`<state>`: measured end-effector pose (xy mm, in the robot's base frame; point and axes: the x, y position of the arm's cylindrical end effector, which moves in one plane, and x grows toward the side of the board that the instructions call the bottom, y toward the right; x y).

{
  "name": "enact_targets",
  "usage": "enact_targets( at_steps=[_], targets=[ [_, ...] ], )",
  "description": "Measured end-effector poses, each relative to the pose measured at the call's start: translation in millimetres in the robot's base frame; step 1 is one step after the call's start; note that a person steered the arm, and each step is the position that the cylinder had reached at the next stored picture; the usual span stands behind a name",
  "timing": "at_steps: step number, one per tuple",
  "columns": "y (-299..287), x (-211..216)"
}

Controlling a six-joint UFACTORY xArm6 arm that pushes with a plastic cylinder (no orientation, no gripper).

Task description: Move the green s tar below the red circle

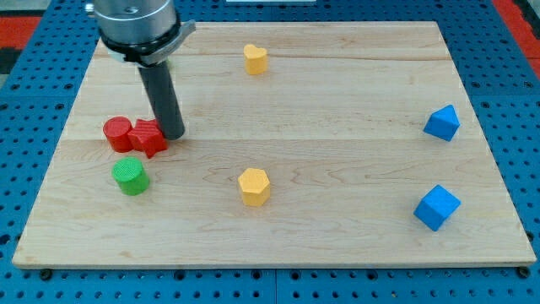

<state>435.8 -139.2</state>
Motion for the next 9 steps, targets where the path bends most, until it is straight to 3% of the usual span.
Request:
enact_targets(
  at_steps=[3,4,6,9],
  targets=[
    [43,9],
    [43,70],
    [-42,128],
    [-114,132]
  ],
)
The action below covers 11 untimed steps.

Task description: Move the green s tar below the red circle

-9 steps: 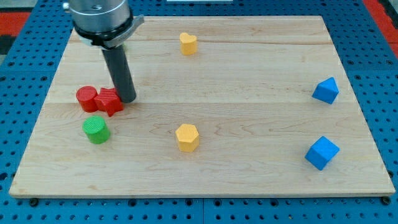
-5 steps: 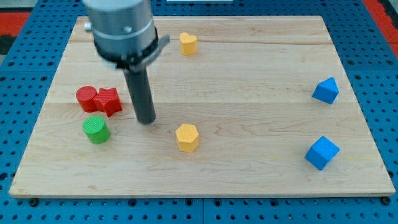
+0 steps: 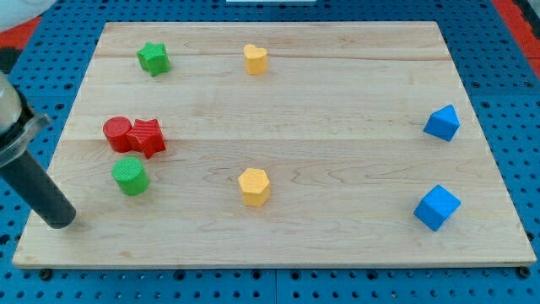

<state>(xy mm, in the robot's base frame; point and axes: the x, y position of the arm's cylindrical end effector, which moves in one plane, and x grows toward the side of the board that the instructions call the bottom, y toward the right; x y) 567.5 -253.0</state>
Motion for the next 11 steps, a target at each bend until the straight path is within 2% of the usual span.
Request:
enact_targets(
  at_steps=[5,7,9,10,11],
  targets=[
    [1,1],
    [44,-19],
    [103,-19],
    [112,-43],
    [102,-49]
  ],
)
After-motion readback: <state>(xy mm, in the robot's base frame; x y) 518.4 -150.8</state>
